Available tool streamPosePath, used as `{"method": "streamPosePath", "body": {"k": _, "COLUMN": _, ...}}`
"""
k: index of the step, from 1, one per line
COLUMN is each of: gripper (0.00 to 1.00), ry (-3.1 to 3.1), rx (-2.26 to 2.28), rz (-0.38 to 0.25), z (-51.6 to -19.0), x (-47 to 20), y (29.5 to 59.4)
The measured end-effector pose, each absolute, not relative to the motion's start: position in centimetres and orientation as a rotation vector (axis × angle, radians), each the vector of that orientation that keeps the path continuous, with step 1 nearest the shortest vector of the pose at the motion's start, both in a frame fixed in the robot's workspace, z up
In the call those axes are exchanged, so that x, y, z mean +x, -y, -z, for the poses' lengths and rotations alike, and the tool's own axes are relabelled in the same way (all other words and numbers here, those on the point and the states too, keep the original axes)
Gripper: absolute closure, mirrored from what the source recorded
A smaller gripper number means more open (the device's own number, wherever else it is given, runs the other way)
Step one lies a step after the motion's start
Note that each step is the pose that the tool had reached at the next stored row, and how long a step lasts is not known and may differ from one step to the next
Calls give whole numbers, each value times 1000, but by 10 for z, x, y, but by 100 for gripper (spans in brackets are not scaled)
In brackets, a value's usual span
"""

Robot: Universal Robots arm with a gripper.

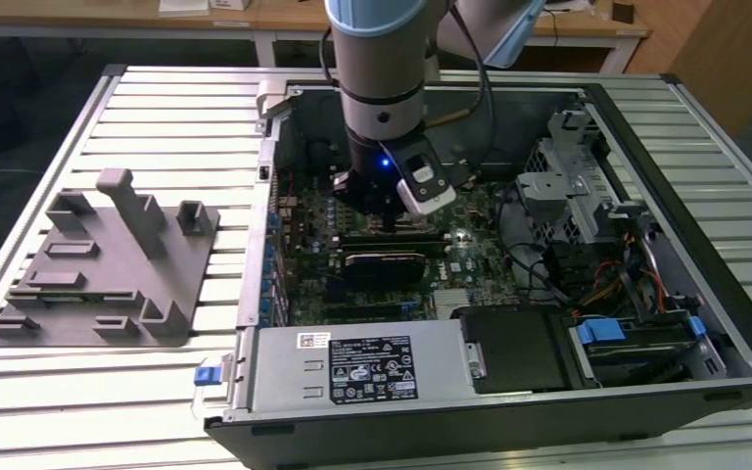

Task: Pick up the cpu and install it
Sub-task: 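Install the second cpu locking lever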

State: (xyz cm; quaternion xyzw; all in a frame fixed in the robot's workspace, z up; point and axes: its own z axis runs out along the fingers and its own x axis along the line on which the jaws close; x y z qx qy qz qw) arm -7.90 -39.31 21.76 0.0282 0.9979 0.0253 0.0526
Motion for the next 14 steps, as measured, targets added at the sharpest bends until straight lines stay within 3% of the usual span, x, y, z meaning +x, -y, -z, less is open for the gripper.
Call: {"method": "streamPosePath", "body": {"k": 14, "gripper": 89, "ry": -3035, "rx": 35, "rz": -139, "z": -211, "x": -91, "y": 401}}
